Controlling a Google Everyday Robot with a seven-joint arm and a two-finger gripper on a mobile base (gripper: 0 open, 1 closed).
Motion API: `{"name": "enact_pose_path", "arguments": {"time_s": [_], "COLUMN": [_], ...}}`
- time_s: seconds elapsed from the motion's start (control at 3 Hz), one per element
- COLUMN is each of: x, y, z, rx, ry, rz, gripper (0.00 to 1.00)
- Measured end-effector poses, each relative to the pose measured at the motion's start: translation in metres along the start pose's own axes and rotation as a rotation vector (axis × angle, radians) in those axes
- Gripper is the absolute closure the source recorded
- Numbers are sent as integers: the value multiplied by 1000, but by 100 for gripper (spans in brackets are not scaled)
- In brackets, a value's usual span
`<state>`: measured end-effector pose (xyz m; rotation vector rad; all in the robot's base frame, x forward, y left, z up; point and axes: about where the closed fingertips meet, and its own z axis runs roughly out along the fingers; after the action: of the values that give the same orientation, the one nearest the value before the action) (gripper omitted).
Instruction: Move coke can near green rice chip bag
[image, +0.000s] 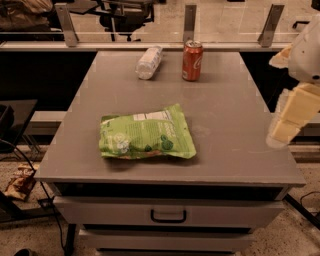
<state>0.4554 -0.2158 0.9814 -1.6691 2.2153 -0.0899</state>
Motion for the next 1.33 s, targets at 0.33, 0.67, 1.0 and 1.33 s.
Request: {"name": "enact_pose_path", "arguments": {"time_s": [0.33, 0.67, 1.0, 1.33], "x": [-12, -26, -38, -47], "y": [-33, -75, -120, -166], "z": [7, 20, 40, 67], "rx": [44, 79, 108, 126], "ry": [-52, -93, -120, -152], "rz": [49, 103, 162, 224], "gripper": [0, 0, 0, 0]}}
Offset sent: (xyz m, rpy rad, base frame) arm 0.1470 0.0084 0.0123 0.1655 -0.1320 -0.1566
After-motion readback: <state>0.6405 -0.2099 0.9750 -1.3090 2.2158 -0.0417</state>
